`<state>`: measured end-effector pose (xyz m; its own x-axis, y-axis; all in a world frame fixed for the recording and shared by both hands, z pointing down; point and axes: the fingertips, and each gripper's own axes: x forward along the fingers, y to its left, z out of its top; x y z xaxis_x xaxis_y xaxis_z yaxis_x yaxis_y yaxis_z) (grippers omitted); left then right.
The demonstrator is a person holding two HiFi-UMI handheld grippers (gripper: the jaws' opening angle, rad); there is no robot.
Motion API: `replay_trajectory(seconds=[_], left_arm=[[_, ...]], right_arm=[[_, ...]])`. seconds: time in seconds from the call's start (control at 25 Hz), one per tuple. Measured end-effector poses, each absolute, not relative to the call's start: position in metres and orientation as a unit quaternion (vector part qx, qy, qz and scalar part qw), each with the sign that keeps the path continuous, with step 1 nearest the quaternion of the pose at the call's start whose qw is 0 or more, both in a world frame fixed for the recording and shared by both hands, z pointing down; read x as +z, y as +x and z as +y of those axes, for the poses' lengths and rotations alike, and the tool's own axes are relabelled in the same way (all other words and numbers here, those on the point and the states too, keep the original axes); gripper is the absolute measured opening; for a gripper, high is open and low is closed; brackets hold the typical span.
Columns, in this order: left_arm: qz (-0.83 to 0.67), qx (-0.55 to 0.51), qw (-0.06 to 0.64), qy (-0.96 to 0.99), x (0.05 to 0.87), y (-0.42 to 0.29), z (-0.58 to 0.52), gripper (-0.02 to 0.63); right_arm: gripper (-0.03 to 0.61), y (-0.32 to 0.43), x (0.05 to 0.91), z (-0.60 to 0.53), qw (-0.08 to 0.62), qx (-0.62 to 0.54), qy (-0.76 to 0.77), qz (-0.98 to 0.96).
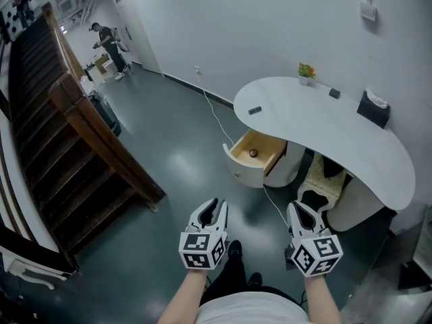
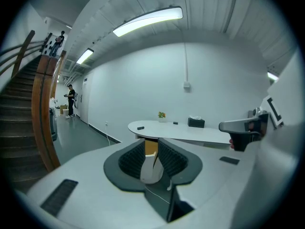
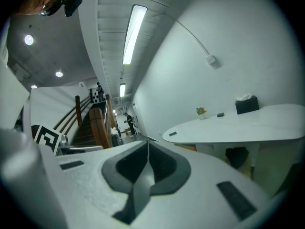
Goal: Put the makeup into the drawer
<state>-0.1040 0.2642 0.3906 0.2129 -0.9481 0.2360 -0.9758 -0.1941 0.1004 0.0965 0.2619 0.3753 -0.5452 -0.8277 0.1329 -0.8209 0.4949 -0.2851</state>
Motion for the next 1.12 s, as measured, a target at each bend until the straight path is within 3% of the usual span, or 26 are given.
replay_trajectory(seconds=[0.48, 1.12], left_arm=[[-0.625, 0.050, 0.120, 0.770, 0.393, -0.115, 0.232, 0.168], [-0.606, 0.047, 0.131, 0.783, 0.405, -0.145, 0.092, 0.199]], right_arm=[[0.002, 0.092, 0.388, 0.240, 0.004, -0.171, -0.481, 0.860], [0.002, 0.062, 0.399, 0.117, -0.010, -0.182, -0.498, 0.848]])
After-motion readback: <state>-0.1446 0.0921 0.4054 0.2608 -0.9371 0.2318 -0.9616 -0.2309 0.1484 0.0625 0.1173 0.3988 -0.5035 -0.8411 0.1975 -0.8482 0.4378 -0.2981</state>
